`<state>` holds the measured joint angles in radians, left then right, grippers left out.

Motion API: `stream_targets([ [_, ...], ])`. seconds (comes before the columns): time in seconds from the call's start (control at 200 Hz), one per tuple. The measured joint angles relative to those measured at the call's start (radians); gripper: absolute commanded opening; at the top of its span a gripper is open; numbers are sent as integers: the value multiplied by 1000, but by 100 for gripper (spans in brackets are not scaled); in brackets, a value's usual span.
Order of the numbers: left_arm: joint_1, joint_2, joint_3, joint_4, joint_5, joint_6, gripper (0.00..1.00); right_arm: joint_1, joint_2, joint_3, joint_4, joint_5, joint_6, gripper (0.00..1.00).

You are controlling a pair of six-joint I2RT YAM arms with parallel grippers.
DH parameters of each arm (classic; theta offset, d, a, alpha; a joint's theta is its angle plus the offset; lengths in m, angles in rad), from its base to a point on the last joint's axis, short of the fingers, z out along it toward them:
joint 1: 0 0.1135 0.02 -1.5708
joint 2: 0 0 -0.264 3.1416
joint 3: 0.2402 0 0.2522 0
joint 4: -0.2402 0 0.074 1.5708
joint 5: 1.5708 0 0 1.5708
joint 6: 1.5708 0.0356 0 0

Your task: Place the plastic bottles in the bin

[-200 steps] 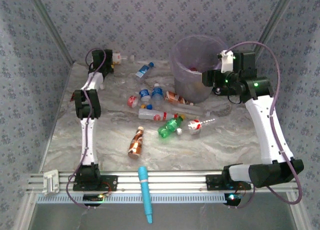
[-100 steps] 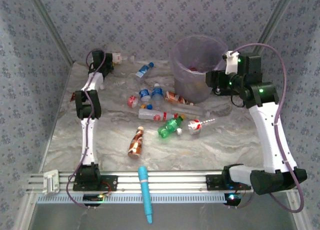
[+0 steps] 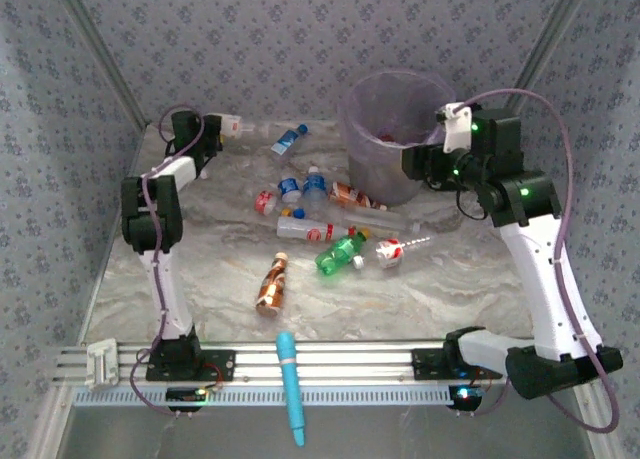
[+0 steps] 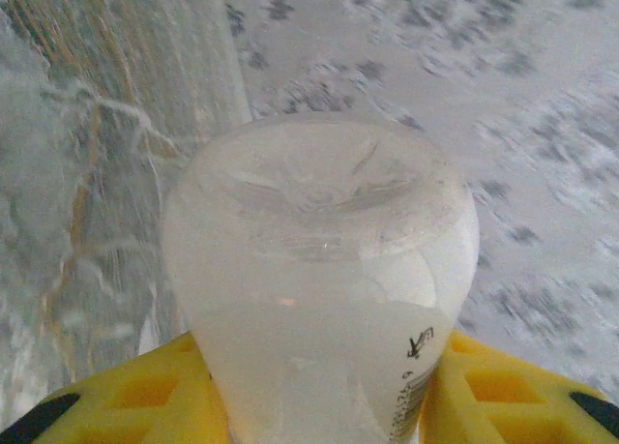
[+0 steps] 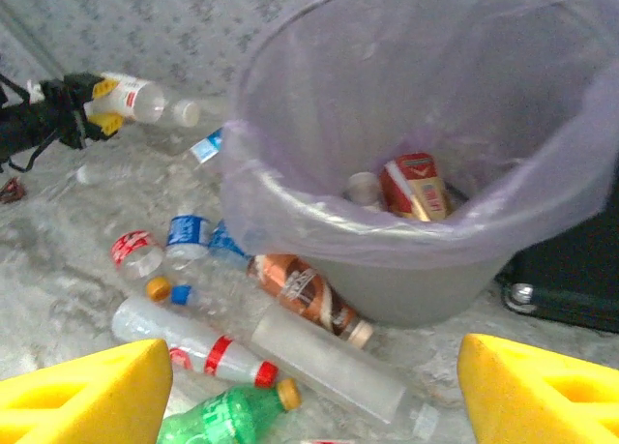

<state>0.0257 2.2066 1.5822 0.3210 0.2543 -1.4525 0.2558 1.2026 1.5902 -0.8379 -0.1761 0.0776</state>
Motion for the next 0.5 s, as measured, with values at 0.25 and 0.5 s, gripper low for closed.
stream_targets([
  [0.25,-17,-350,-315,82,84,80,32,201,128,110,-25,0,-71,79],
  [0.5,-157,-716,-450,-96,192,348,30,347,331,251,-89,-27,-164,87],
])
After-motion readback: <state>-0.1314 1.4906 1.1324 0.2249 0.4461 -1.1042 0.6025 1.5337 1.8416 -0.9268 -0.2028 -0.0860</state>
